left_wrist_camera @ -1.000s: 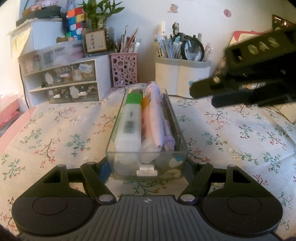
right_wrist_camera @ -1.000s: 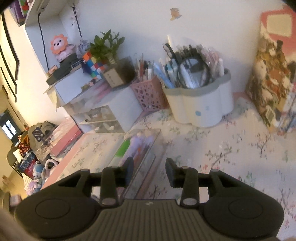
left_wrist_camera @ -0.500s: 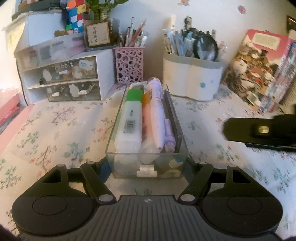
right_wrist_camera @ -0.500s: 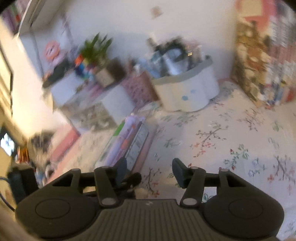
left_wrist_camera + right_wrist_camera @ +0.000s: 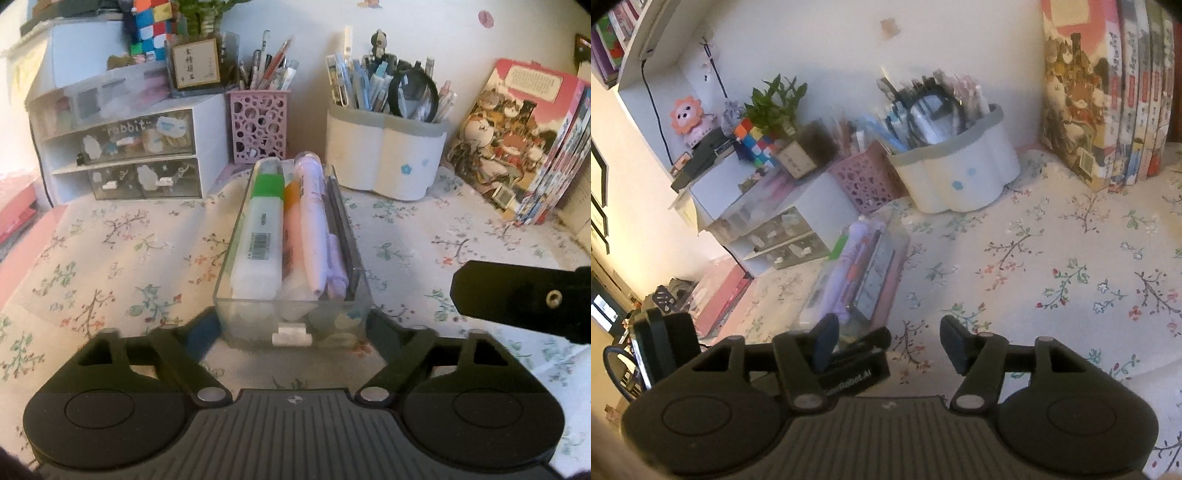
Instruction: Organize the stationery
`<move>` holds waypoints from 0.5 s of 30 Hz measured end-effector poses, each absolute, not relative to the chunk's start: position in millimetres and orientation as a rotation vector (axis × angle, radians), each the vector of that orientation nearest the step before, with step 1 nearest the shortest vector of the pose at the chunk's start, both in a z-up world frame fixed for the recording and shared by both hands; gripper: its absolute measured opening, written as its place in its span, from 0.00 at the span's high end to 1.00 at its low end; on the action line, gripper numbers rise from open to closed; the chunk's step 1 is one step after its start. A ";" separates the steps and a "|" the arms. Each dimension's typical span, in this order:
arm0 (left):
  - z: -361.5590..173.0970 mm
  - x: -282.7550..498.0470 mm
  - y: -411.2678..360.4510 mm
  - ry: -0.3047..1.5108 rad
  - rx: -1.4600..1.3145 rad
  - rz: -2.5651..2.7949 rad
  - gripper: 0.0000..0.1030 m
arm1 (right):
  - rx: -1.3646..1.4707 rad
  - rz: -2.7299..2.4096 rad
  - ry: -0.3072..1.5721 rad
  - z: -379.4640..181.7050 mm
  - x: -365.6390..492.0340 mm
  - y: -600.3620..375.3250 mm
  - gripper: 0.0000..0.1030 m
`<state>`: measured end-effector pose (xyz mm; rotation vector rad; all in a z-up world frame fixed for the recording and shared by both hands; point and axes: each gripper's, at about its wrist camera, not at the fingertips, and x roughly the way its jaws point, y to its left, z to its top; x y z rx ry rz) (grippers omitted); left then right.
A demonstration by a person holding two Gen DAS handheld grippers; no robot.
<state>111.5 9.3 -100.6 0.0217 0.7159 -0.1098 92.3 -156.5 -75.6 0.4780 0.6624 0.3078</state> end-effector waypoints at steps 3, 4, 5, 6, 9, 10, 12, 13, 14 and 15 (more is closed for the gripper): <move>-90.5 96.5 8.2 0.708 0.058 -0.085 0.05 | 0.490 0.295 0.656 -69.5 86.0 -162.9 0.48; -86.9 90.2 7.5 0.717 0.073 -0.069 0.05 | 0.501 0.300 0.658 -68.1 83.8 -165.2 0.47; -83.1 84.5 7.3 0.716 0.080 -0.065 0.05 | 0.506 0.310 0.659 -66.2 81.1 -167.2 0.45; -78.2 77.2 7.6 0.706 0.086 -0.066 0.05 | 0.505 0.313 0.658 -64.5 78.4 -168.5 0.40; -63.6 62.6 10.4 0.715 0.094 -0.039 0.05 | 0.486 0.291 0.651 -57.7 68.6 -172.6 0.34; -58.9 58.0 13.0 0.721 0.083 -0.024 0.05 | 0.479 0.294 0.649 -55.2 65.7 -173.8 0.33; -51.6 51.3 16.9 0.736 0.061 -0.005 0.05 | 0.466 0.299 0.646 -50.1 58.8 -175.2 0.23; -47.7 47.9 18.8 0.740 0.051 -0.002 0.05 | 0.450 0.302 0.646 -47.9 56.3 -174.2 0.22; -43.5 44.4 20.3 0.736 0.043 0.000 0.05 | 0.416 0.304 0.643 -45.7 52.8 -172.4 0.22; -40.4 41.3 21.6 0.733 0.039 0.009 0.05 | 0.385 0.296 0.642 -44.3 50.1 -170.9 0.22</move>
